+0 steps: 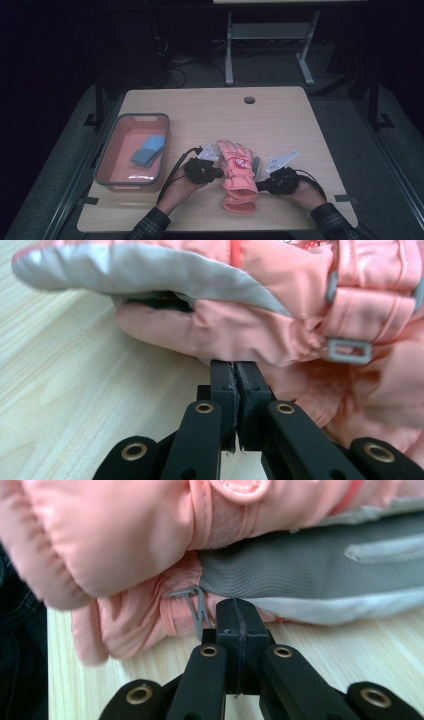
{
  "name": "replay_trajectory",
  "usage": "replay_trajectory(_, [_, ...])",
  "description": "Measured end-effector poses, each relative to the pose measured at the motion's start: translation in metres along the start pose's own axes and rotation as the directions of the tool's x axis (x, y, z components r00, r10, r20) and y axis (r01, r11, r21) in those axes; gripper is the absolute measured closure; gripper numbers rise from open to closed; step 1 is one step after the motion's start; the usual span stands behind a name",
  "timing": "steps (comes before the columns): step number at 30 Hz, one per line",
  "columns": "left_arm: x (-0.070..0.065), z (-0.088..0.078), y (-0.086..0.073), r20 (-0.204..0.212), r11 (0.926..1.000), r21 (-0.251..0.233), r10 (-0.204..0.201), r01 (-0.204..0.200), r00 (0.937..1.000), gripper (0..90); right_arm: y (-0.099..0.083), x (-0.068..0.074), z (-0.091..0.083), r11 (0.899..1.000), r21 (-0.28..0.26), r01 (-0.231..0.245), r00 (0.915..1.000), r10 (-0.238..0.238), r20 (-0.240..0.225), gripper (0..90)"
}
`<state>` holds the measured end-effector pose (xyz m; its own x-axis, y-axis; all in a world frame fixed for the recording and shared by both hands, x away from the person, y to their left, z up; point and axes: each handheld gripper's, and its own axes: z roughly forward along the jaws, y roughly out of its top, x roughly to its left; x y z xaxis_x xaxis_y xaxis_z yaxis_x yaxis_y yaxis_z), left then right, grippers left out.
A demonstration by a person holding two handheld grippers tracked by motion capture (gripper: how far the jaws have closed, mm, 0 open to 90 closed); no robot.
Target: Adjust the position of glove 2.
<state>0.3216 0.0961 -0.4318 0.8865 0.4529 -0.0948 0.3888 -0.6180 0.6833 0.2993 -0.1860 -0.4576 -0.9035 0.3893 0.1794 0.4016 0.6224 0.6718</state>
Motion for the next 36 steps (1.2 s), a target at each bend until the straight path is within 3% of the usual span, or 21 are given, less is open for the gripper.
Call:
replay_trajectory(10, [0.013,-0.001,0.0,-0.03,0.9994,0.0,-0.034,0.034,0.999,85.9,0.017,0.011,0.018,1.0,-0.002,0.011,0.9998,-0.011,-0.018,89.9])
replay_trajectory(11, [0.014,-0.004,0.0,-0.033,0.9994,-0.001,-0.034,0.034,0.9988,85.1,0.016,0.009,0.015,1.0,-0.002,0.025,0.9997,-0.025,-0.003,87.9])
replay_trajectory(15, [0.015,-0.013,-0.002,-0.05,0.9985,-0.02,-0.052,0.051,0.9974,81.7,0.017,-0.001,-0.003,0.998,-0.05,-0.024,0.9992,0.026,0.029,78.4])
replay_trajectory(17, [0.014,-0.017,-0.005,-0.057,0.9988,-0.01,-0.048,0.047,0.9972,79.6,0.023,-0.007,-0.013,0.994,-0.092,-0.055,0.9974,0.059,0.042,73.9])
replay_trajectory(19, [0.014,-0.018,-0.008,-0.065,0.9992,0.003,-0.04,0.041,0.997,75.8,0.03,-0.011,-0.019,0.991,-0.126,-0.056,0.9964,0.063,0.056,71.0])
replay_trajectory(24, [0.013,-0.018,-0.012,-0.073,0.999,0.016,-0.04,0.041,0.9966,69.2,0.051,-0.024,-0.024,0.979,-0.197,-0.056,0.9962,0.068,0.056,62.8])
replay_trajectory(27, [0.014,-0.017,-0.012,-0.067,0.9993,0.027,-0.026,0.028,0.9974,67.8,0.062,-0.035,-0.02,0.973,-0.222,-0.064,0.9971,0.072,0.027,57.6])
replay_trajectory(31, [0.012,-0.016,-0.011,-0.058,0.9995,0.028,-0.012,0.013,0.9982,67.4,0.068,-0.043,-0.002,0.982,-0.175,-0.074,0.9971,0.076,0.003,53.0])
replay_trajectory(32, [0.01,-0.015,-0.011,-0.055,0.9994,0.018,-0.029,0.03,0.9981,67.4,0.068,-0.044,0.003,0.984,-0.16,-0.082,0.9966,0.083,-0.001,53.4])
replay_trajectory(33, [0.011,-0.015,-0.01,-0.054,0.9996,0.025,-0.012,0.013,0.9984,67.4,0.067,-0.045,0.006,0.984,-0.152,-0.089,0.996,0.089,-0.007,54.5])
replay_trajectory(34, [0.01,-0.014,-0.01,-0.052,0.9996,0.023,-0.014,0.015,0.9985,67.4,0.066,-0.046,0.007,0.985,-0.146,-0.091,0.9958,0.091,-0.008,56.3])
replay_trajectory(36, [0.009,-0.013,-0.01,-0.048,0.9996,0.027,-0.01,0.012,0.9988,67.4,0.064,-0.046,0.011,0.988,-0.123,-0.093,0.9955,0.095,0.011,68.9])
